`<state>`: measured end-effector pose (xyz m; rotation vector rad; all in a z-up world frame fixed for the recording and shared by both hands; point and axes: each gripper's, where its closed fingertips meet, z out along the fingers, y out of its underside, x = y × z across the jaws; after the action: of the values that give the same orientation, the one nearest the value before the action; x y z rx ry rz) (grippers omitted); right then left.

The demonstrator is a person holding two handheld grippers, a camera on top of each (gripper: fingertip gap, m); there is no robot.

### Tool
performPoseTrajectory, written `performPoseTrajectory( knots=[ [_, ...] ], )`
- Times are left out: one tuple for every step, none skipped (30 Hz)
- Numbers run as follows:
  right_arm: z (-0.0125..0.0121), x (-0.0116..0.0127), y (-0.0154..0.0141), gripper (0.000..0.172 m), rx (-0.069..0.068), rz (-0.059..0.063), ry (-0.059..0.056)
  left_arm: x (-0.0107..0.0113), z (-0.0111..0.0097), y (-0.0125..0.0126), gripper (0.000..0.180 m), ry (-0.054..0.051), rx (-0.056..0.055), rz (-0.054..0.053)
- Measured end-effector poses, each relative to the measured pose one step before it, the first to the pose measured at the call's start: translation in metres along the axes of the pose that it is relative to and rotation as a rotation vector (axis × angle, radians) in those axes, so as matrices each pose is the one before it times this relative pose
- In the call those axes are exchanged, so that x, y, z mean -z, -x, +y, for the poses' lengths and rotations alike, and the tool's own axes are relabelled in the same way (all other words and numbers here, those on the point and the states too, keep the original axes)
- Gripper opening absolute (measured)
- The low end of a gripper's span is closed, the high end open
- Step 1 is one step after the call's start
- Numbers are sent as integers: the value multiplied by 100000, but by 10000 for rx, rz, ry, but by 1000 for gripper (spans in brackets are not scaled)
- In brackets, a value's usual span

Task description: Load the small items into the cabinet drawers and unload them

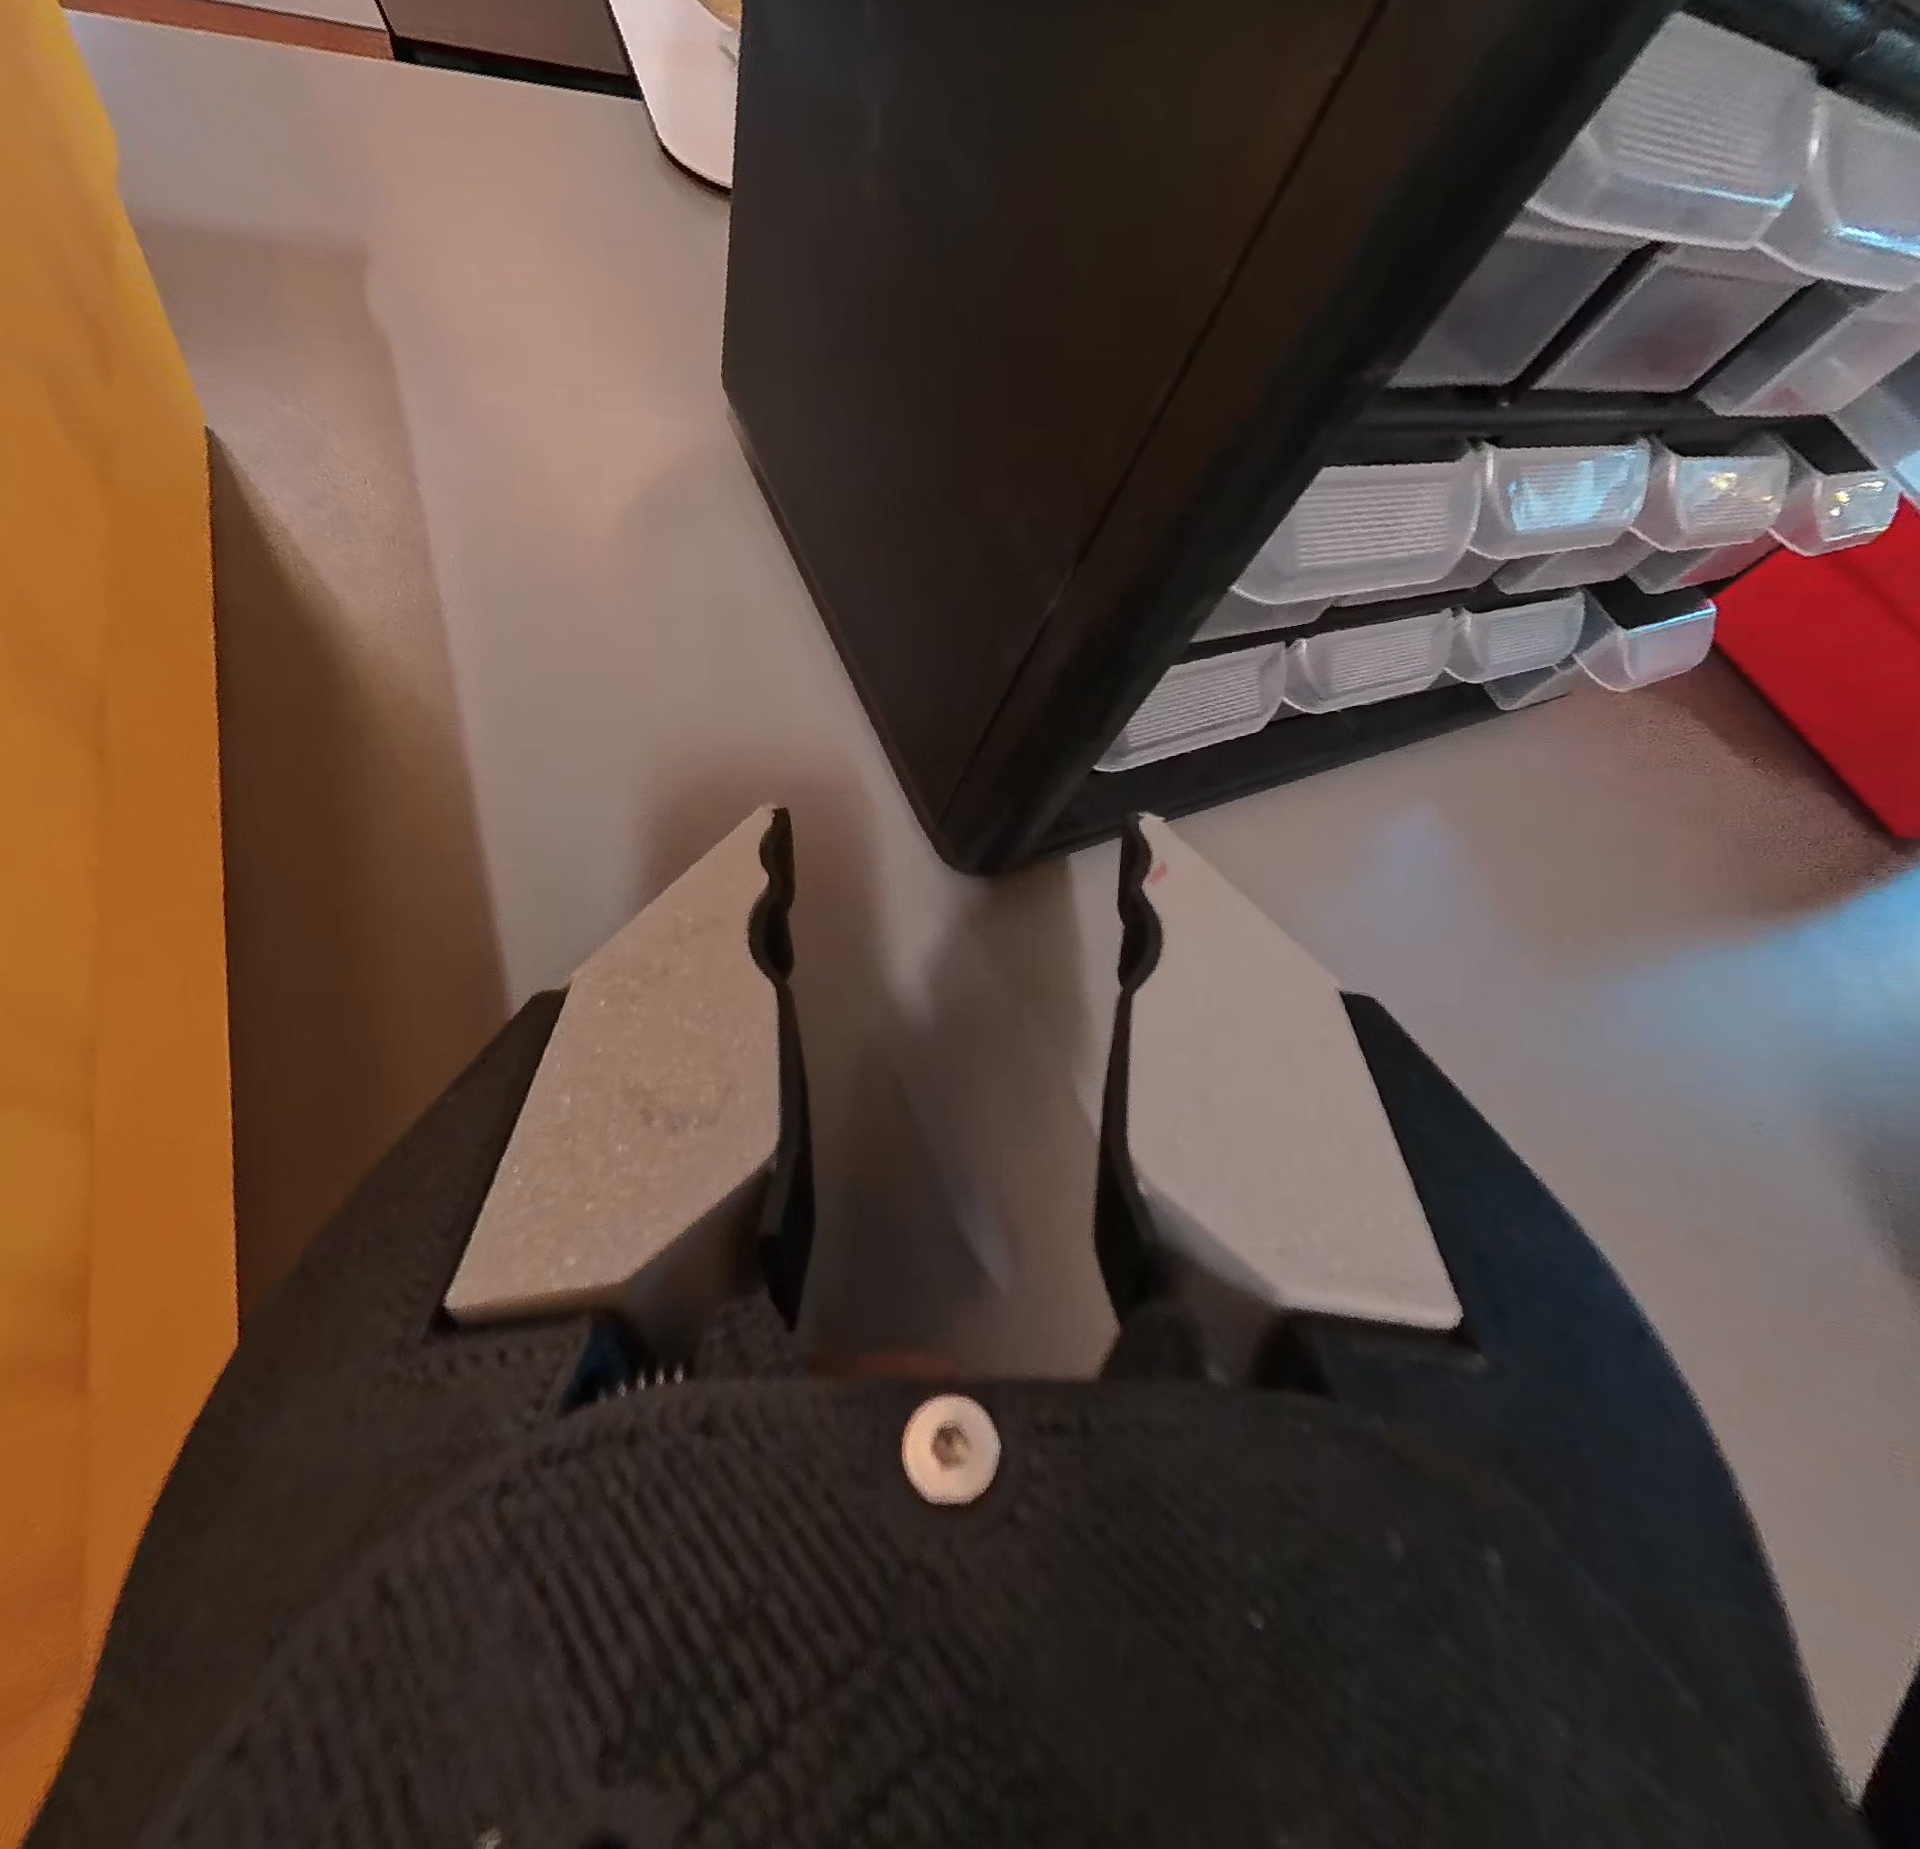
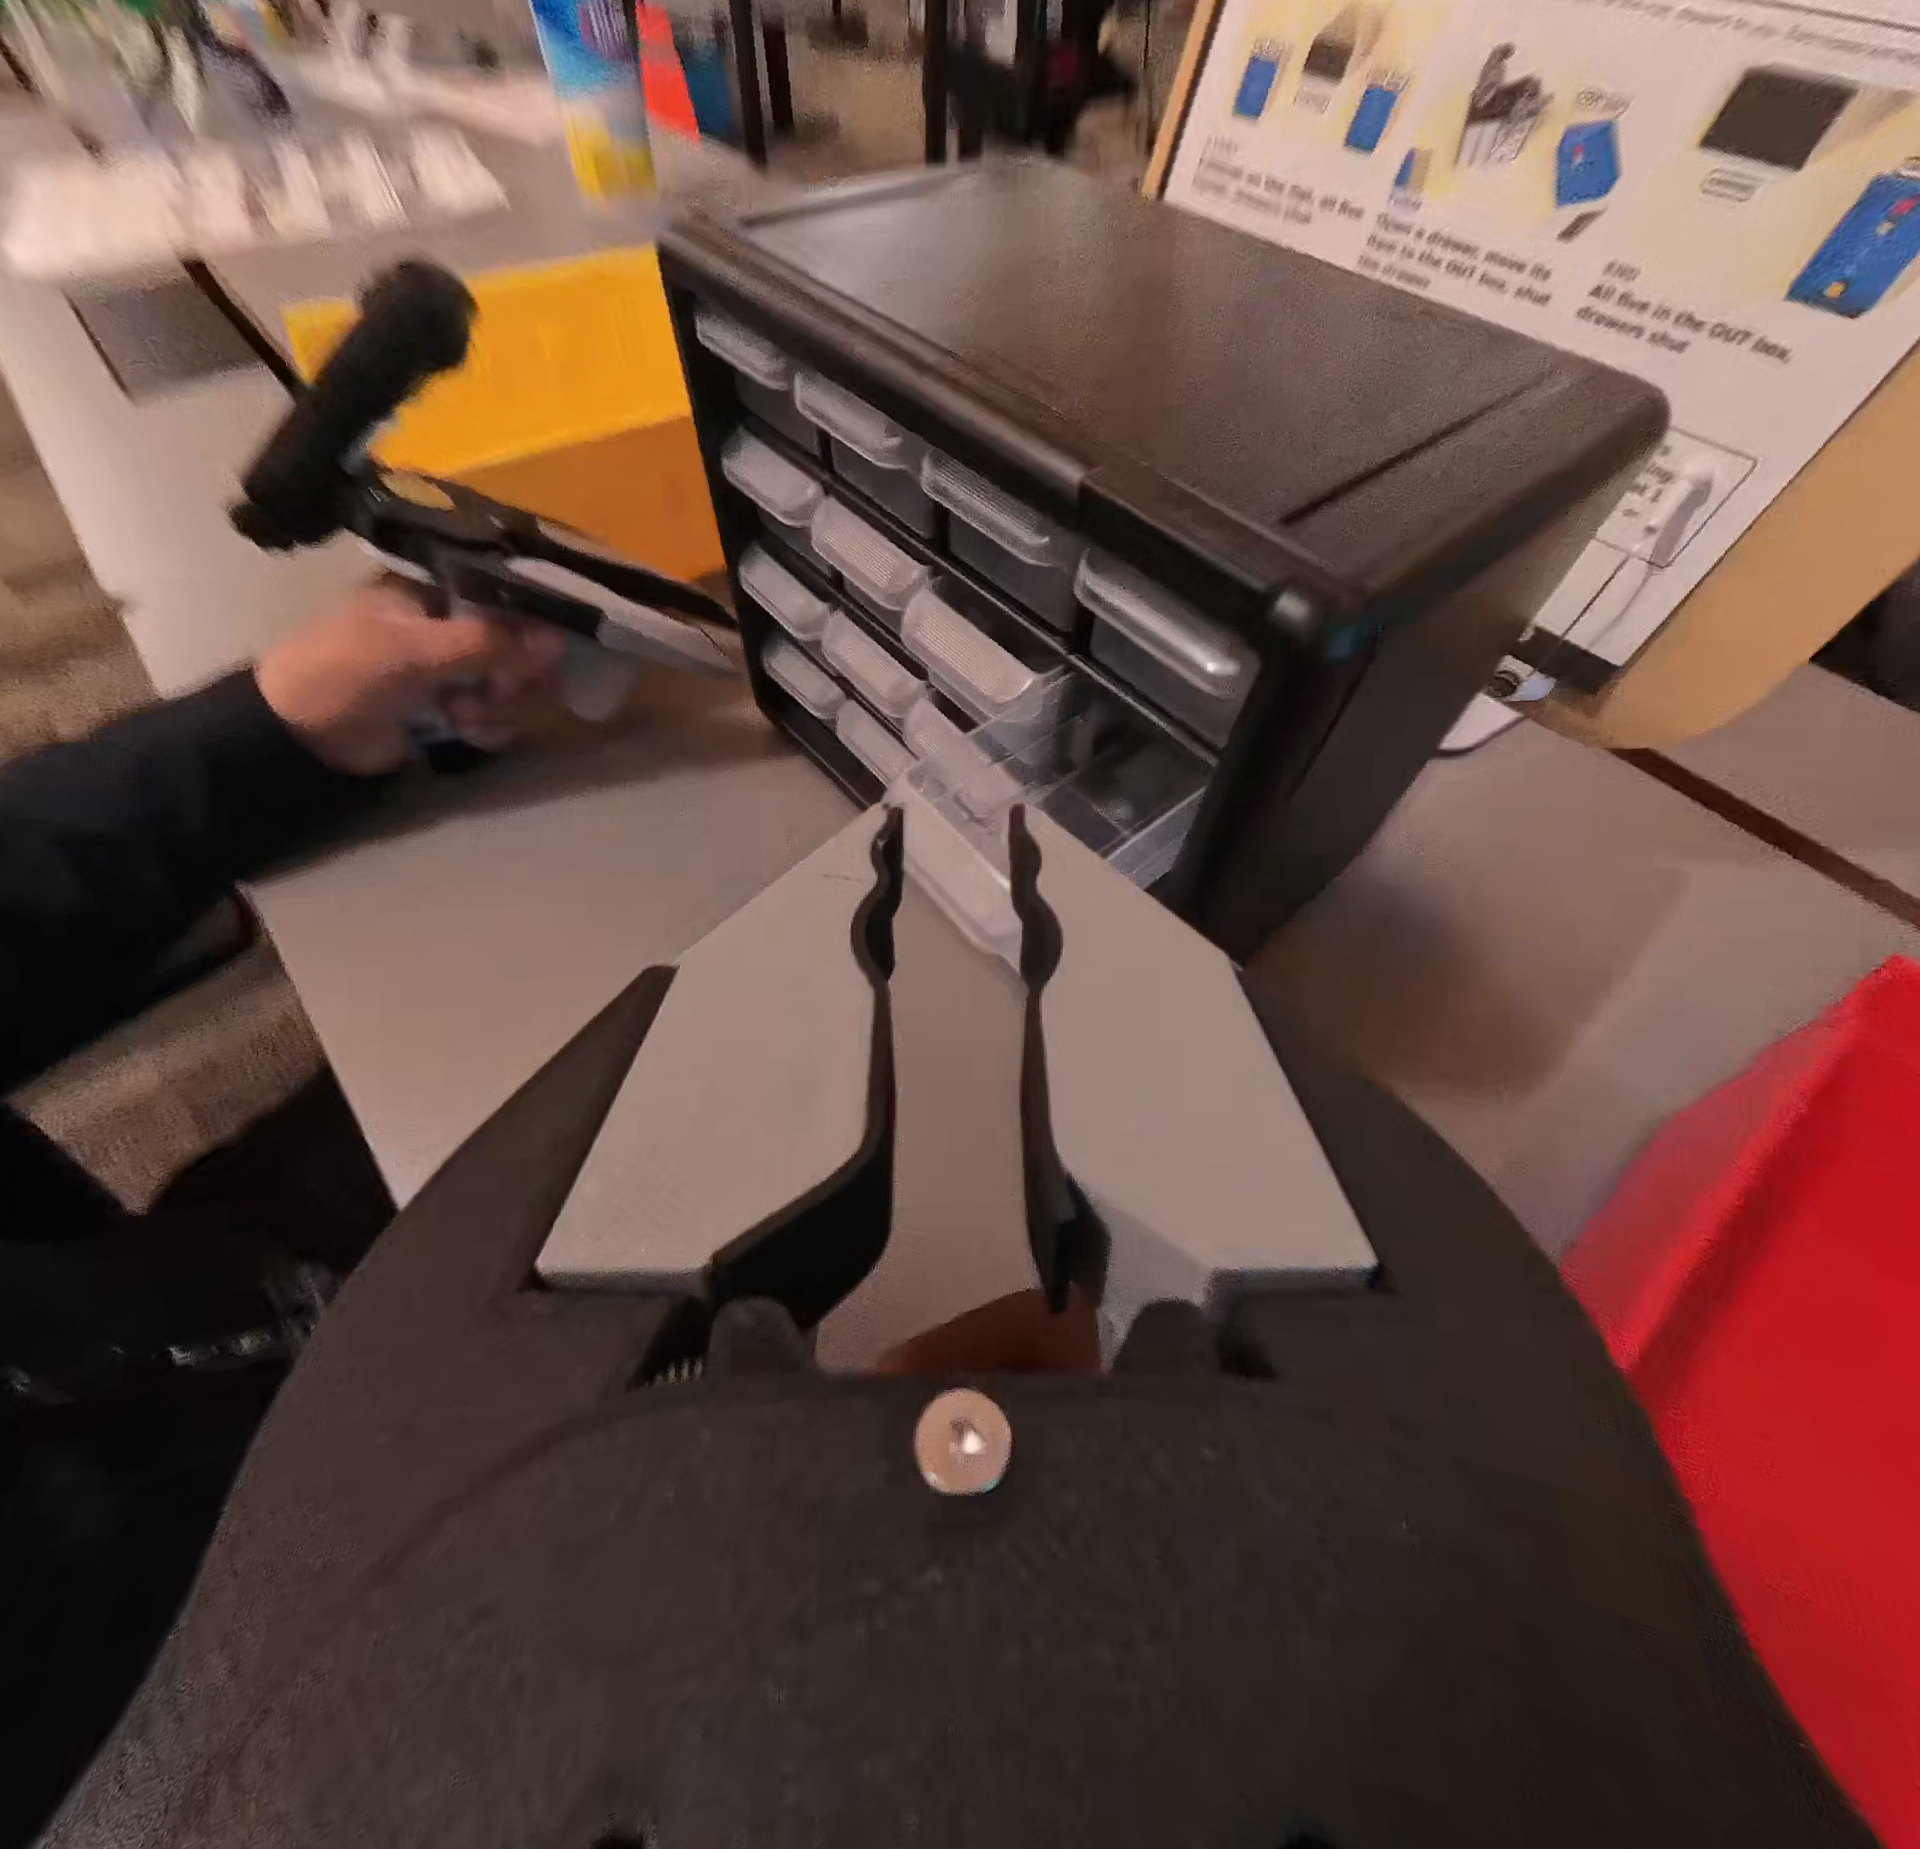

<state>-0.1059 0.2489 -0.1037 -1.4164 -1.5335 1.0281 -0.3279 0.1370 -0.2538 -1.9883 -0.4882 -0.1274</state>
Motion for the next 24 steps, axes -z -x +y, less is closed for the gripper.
performPoseTrajectory(
  knots=[
    [-302,-502,-181,18,334,36,644,-34,19,-26,61,22,-23,-1],
    [-49,-689,23,20,304,-90,708,-3,8,-7,61,6,-5,-1],
    [162,-814,87,23,288,-117,747,18,-21,7,61,-20,16,8],
    [208,-879,-147,23,214,17,705,36,-48,5,61,-36,32,19],
    [213,-869,-313,23,116,117,636,38,-44,11,61,-39,34,24],
    [250,-797,-208,20,37,52,603,40,-42,6,61,-31,27,20],
    [248,-660,-85,17,-29,-14,575,21,-16,-14,61,-19,11,19],
    [178,-499,-72,17,-52,7,498,3,-9,-33,61,-6,-9,13],
    [110,-337,-67,17,-23,14,408,4,12,-45,61,6,-23,14],
    [42,-196,-155,14,-4,80,325,-8,16,-55,62,11,-27,12],
    [-77,-84,-435,11,-24,247,237,-19,26,-53,62,15,-29,12],
    [-154,-6,-493,9,-18,264,165,-24,30,-52,61,20,-28,9],
    [-126,-15,-226,9,-19,103,161,-25,28,-58,62,19,-25,11],
    [7,-75,85,9,-55,-86,238,-13,6,-51,62,7,-15,10],
    [134,-148,299,14,-63,-201,330,-1,1,-32,62,-5,-4,11],
    [221,-220,303,17,-30,-170,381,8,6,-17,61,-7,13,12],
    [231,-281,99,18,4,-25,397,7,-20,-12,62,-11,24,20],
    [214,-293,-109,17,26,94,386,16,-15,5,61,-16,26,19],
    [208,-290,-236,16,48,159,365,27,-22,5,61,-20,26,12],
    [186,-284,-281,16,37,168,335,26,-25,2,62,-23,26,15],
    [138,-274,-192,16,-15,85,280,28,-20,-12,61,-21,25,19],
    [128,-262,-1,17,-63,-38,237,19,-25,-5,61,-19,24,18],
    [169,-287,178,16,-68,-134,233,38,-14,-10,61,-20,25,18],
    [188,-270,123,13,-32,-79,224,15,-17,-5,61,-20,27,19]
  ],
)
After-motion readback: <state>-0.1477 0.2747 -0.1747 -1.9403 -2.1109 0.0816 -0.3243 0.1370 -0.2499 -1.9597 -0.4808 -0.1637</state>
